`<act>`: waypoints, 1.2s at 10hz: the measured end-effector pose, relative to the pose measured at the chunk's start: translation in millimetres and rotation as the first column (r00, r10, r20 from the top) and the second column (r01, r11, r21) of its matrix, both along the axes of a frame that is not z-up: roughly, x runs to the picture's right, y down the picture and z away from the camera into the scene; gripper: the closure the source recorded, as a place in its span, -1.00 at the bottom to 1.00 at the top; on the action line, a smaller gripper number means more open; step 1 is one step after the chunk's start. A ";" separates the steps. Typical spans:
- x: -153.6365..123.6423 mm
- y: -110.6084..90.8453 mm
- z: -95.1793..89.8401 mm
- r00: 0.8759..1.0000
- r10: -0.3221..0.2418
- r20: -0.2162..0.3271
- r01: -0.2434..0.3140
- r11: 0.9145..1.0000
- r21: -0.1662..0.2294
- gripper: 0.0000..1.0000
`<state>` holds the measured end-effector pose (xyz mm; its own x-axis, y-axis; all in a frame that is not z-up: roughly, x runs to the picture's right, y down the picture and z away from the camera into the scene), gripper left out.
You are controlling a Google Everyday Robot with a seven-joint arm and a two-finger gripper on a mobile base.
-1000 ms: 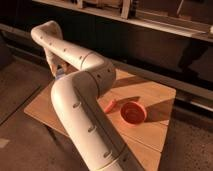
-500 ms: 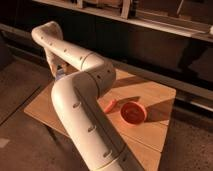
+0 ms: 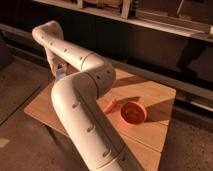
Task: Place the white sponge in the ceramic cup
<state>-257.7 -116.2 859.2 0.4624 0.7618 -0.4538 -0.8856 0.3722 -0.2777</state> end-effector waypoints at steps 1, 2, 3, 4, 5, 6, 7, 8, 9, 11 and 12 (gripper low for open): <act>-0.4 -1.3 -0.1 1.000 -0.003 0.000 0.003 1.000 0.003 1.00; -1.5 -2.4 0.4 1.000 -0.010 0.001 0.010 1.000 0.006 1.00; -3.0 -3.2 1.0 1.000 -0.017 0.002 0.017 1.000 0.009 1.00; -4.5 -3.7 1.4 1.000 -0.022 0.003 0.022 1.000 0.010 1.00; -7.0 -4.8 1.9 0.999 -0.031 0.006 0.031 0.999 0.014 1.00; -8.9 -5.8 1.9 0.999 -0.035 0.009 0.035 0.999 0.016 1.00; -9.3 -6.0 3.0 0.999 -0.038 0.009 0.038 0.999 0.016 1.00; -9.7 -6.5 3.8 0.999 -0.038 0.010 0.038 0.999 0.017 1.00; -10.4 -6.3 5.1 0.999 -0.038 0.012 0.038 0.999 0.016 1.00; -10.6 -5.6 7.5 0.999 -0.034 0.014 0.034 0.999 0.012 1.00; -10.3 -5.0 9.0 0.999 -0.032 0.014 0.032 0.999 0.009 1.00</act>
<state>-268.0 -121.2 868.2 0.4930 0.7503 -0.4406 -0.8692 0.4025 -0.2871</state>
